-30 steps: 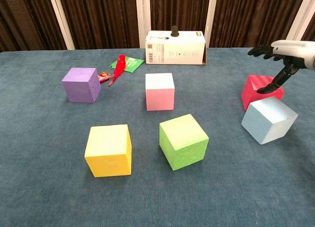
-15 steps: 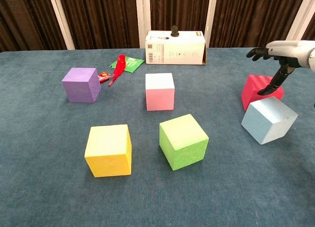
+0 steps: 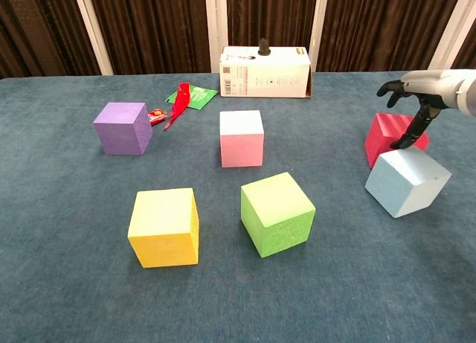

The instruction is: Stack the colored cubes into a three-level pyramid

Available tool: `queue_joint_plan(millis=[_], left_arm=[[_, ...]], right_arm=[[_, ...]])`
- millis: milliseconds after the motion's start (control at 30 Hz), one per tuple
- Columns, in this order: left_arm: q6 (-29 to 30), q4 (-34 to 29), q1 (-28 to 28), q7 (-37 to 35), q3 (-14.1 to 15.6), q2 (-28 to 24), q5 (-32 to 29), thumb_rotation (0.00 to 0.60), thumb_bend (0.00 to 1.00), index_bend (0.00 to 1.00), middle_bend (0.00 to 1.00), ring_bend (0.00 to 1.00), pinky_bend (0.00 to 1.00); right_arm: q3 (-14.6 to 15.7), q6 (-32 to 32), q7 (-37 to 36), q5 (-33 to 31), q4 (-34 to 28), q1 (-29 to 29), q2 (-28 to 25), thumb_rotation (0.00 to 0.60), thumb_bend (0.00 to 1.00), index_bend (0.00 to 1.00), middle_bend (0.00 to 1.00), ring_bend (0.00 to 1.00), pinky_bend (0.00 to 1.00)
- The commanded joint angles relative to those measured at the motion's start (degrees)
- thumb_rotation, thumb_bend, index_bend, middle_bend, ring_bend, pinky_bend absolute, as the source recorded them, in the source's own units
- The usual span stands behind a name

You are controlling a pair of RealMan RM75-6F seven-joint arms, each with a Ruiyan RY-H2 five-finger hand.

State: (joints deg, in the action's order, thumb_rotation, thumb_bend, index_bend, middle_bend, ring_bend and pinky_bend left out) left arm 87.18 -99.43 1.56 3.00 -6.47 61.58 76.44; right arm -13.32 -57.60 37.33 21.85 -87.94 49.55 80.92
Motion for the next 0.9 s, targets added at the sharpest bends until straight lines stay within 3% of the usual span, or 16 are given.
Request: queue_joint_plan(millis=[33, 433, 733, 900], left_arm=[[0.0, 0.0, 0.0, -0.1, -0.1, 0.0, -0.1, 0.6, 0.31, 0.01, 0.0, 0.0, 0.0], [-0.1, -0.1, 0.0, 0.3, -0.4, 0.2, -1.0, 0.6, 0.31, 0.02, 0.0, 0.0, 0.0], [-0.4, -0.4, 0.1, -0.1, -0.3, 0.2, -0.8, 0.6, 0.31, 0.03, 0.0, 0.0, 0.0], [0.0, -0.2, 0.1, 0.0, -0.6, 0.4, -1.4, 0.6, 0.31, 0.03, 0.0, 0.0, 0.0]], right_arm=[[0.2, -0.7, 1.2, -1.0, 0.5, 0.7, 0.5, 0.6, 0.24, 0.15, 0.23, 0.03, 0.0], [1.0, -1.4, 3.2, -2.9, 1.6, 1.5, 1.5, 0.6, 0.24, 0.26, 0.25, 0.05, 0.0], [0.7, -3.0, 2.7, -1.5, 1.8, 1.3, 2.1, 0.6, 0.24, 0.36, 0.39, 0.18, 0.0], [-0.5, -4.5, 3.4, -0.5, 0.2, 2.1, 1.8, 0.6, 0.24, 0.37, 0.4, 0.2, 0.0]])
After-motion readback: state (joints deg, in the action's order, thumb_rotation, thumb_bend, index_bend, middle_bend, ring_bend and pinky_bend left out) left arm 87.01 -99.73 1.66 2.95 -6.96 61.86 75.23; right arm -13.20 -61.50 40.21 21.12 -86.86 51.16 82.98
